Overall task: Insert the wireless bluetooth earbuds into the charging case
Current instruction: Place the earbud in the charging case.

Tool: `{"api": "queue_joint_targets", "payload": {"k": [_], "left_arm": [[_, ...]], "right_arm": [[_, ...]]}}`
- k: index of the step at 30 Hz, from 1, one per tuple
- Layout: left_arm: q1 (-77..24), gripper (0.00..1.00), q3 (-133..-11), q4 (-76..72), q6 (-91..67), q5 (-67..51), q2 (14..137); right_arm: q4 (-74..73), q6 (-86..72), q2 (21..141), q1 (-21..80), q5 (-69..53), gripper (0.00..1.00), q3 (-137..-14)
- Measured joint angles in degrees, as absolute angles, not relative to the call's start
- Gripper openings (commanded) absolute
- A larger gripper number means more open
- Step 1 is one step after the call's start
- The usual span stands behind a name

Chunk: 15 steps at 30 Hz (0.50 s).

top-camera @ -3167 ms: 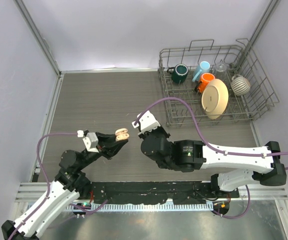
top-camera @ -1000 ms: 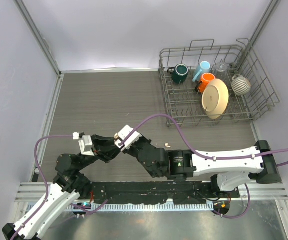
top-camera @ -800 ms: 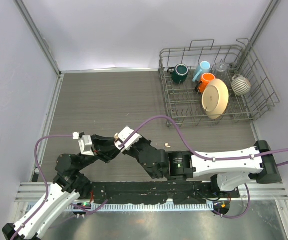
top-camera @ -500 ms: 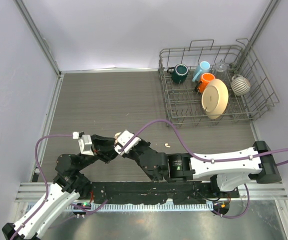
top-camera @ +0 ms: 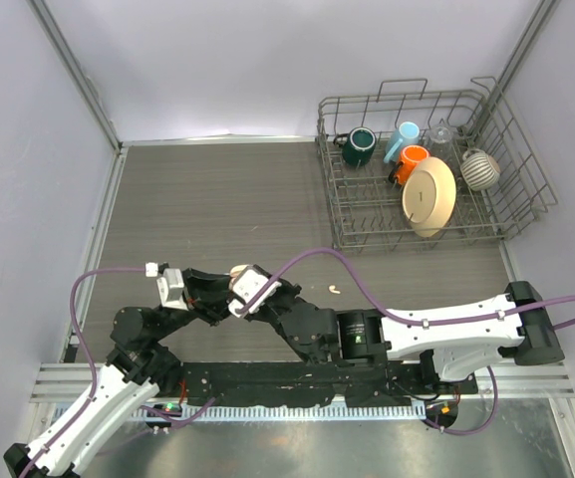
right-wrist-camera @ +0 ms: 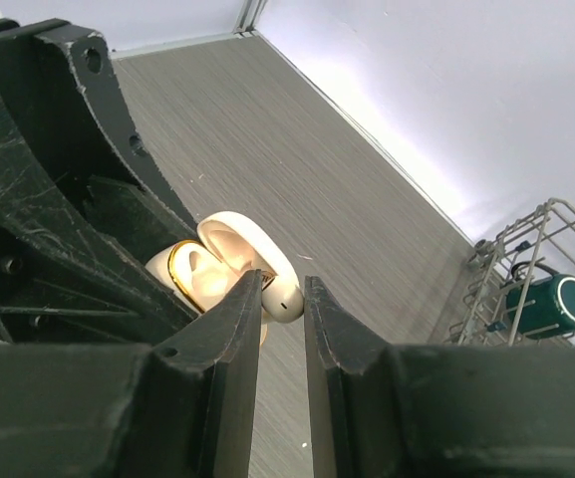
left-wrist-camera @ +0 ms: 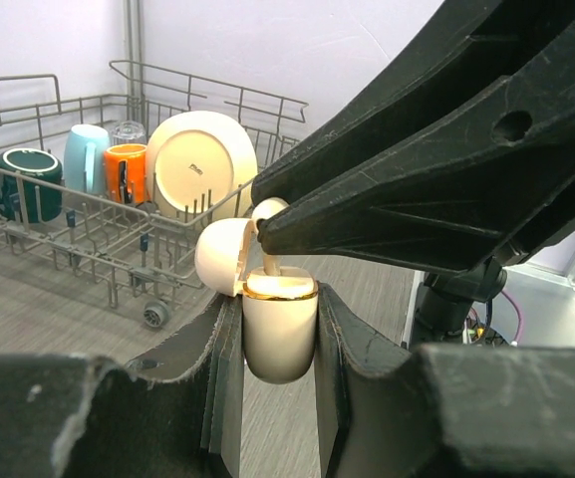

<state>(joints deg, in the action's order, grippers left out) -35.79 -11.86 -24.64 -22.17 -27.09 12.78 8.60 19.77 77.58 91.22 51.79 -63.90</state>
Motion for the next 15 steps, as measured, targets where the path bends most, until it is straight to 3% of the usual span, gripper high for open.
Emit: {"api": "queue_joint_targets", "payload": {"k": [9, 11, 15], "left_arm": [[-36.0, 0.0, -11.8, -24.6, -22.2, -26.9, 12.7], [-36.0, 0.0, -11.8, -24.6, -22.2, -27.0, 12.7], [-36.0, 0.0, -11.7, -24.6, -22.2, -27.1, 12.7]], "right_arm": [[10.5, 25.9, 77.0, 92.7, 50.7, 0.02, -61.5], [11.0, 26.9, 76.8, 92.9, 50.5, 0.06, -61.2], [11.1, 27.2, 76.8, 93.0, 50.5, 0.27, -61.1]]}}
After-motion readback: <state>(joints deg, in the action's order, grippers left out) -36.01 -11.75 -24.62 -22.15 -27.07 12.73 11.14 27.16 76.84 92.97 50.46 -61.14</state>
